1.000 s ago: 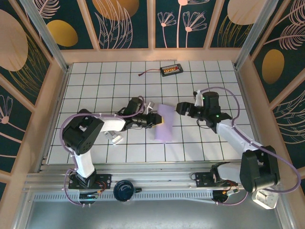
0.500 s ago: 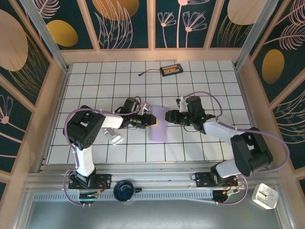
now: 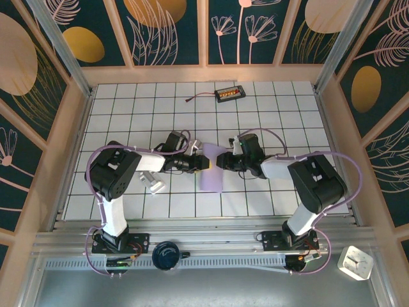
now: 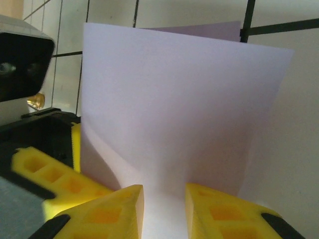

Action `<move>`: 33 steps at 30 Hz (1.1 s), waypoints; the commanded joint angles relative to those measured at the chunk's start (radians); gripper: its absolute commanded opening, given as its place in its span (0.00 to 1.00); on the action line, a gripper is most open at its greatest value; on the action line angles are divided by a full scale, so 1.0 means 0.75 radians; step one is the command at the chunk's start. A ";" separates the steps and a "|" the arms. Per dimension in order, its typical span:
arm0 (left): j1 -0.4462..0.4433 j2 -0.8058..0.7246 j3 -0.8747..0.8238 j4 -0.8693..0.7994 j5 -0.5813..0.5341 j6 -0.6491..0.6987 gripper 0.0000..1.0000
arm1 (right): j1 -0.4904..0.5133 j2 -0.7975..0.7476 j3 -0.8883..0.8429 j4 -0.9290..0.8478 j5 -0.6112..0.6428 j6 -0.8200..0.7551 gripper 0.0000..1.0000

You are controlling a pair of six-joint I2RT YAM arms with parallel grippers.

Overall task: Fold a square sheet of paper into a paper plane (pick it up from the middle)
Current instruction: First fold in half a square sheet of paper at the center of the table.

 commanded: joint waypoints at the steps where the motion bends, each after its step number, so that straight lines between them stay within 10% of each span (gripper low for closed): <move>1: 0.012 -0.007 -0.002 -0.122 -0.148 0.060 0.45 | 0.014 0.048 -0.017 0.092 0.026 0.030 0.26; 13: -0.004 -0.114 -0.047 -0.219 -0.332 -0.013 0.66 | 0.030 0.139 0.003 0.155 0.027 0.050 0.24; 33: -0.087 -0.090 0.091 -0.588 -0.676 0.085 0.70 | 0.039 0.258 0.120 0.186 -0.018 0.071 0.20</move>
